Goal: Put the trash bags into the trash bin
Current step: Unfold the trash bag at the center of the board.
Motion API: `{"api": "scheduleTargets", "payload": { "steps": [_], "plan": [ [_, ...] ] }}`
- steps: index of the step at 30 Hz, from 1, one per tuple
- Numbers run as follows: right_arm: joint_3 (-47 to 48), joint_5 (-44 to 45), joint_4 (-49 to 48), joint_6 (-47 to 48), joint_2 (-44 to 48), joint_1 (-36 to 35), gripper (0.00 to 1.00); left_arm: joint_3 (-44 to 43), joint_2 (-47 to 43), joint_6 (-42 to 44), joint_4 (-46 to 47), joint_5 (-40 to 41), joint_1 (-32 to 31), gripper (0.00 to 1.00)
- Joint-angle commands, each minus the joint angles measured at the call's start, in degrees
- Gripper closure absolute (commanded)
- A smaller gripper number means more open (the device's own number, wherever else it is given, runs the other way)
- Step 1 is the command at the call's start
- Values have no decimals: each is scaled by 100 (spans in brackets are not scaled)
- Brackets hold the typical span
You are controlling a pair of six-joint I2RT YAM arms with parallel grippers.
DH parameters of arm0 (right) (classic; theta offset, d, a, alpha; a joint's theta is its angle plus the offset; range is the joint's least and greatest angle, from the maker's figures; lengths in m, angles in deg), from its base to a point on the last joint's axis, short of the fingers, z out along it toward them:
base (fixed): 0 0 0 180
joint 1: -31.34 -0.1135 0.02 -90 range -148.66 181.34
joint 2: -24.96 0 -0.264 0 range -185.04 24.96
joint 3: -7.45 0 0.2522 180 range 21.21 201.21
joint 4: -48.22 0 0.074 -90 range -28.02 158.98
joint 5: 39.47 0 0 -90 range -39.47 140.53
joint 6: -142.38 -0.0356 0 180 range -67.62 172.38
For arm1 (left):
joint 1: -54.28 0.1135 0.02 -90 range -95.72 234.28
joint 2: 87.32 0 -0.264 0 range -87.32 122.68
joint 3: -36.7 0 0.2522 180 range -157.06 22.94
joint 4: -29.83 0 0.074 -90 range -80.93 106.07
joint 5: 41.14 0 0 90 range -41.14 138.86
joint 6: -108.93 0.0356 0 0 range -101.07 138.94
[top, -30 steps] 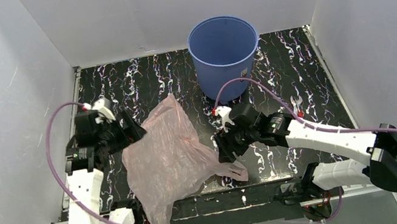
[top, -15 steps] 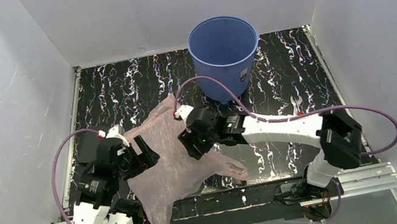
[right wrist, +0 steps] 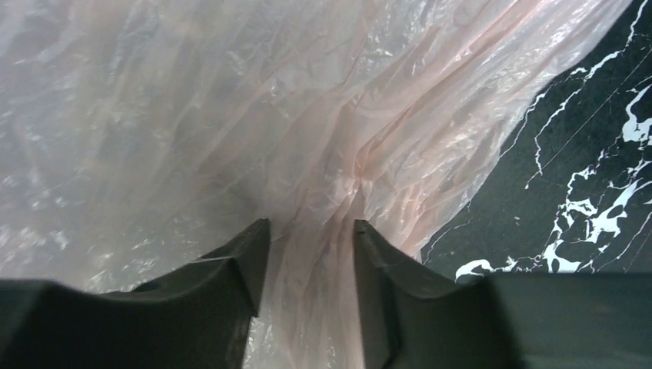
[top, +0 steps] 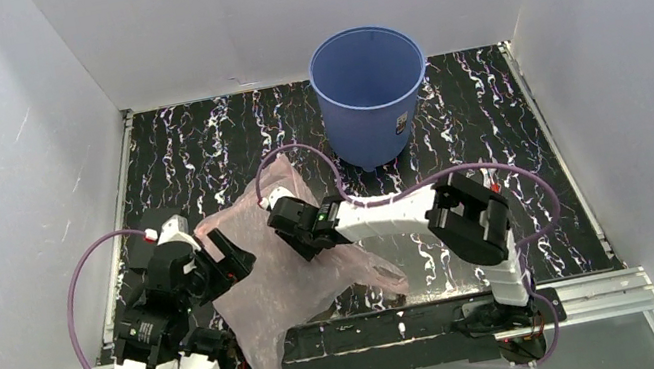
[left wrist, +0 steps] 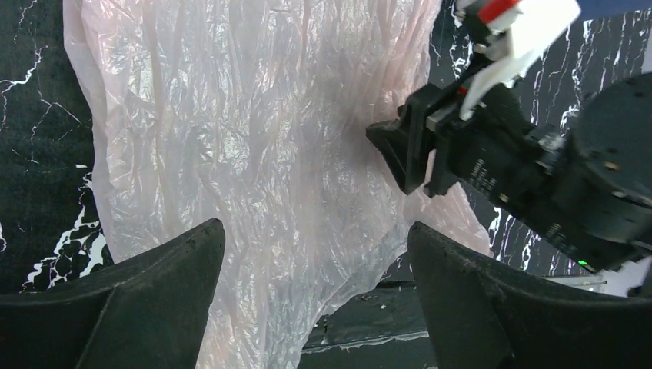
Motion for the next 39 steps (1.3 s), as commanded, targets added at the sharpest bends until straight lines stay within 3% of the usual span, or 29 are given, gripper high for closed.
{"api": "scheduleTargets", "payload": {
  "steps": [1,7,12,15,17,22,24,26,27,30,33,35,36,37,39],
  "plan": [
    [505,432,228,108,-258,-37,58,-39,-77,-34,-130,8,-21,13],
    [645,435,208,150,10,-48,98,-74,-92,4,-175,19,-21,13],
    [939,-188,198,27,724,43,99,-192,-114,79,-233,46,-25,12],
    [1063,-989,98,-320,1315,454,99,-360,-158,92,-275,34,-24,12],
    [1056,-951,-14,-524,1776,716,99,-544,-208,84,-292,-5,-21,11],
    [-294,-727,-1106,-875,2896,870,99,-1034,-274,223,-267,-160,-21,9],
    [-494,-1044,-506,-985,2418,1136,99,-1110,-228,266,-315,-163,-22,9],
    [-51,-2260,392,-837,1657,1474,99,-1070,-200,277,-336,-158,-25,9],
    [205,-2182,735,-803,1473,1480,99,-1026,-211,272,-344,-162,-28,9],
    [203,-1682,11,-865,2139,1265,99,-872,-295,203,-309,-163,-26,9],
    [541,-2207,-611,-662,2552,1292,99,-828,-355,176,-291,-330,-25,9],
    [1405,-2182,431,-399,2169,1336,99,-813,-337,183,-284,-303,-24,9],
    [1680,-1597,923,-483,1956,1345,99,-805,-319,193,-281,-314,-25,9],
    [1616,-1441,888,-537,1886,1349,99,-788,-288,208,-272,-334,-30,9],
    [682,-2125,-335,-775,2355,1367,99,-717,-216,224,-265,-391,-21,8]
  ]
}}
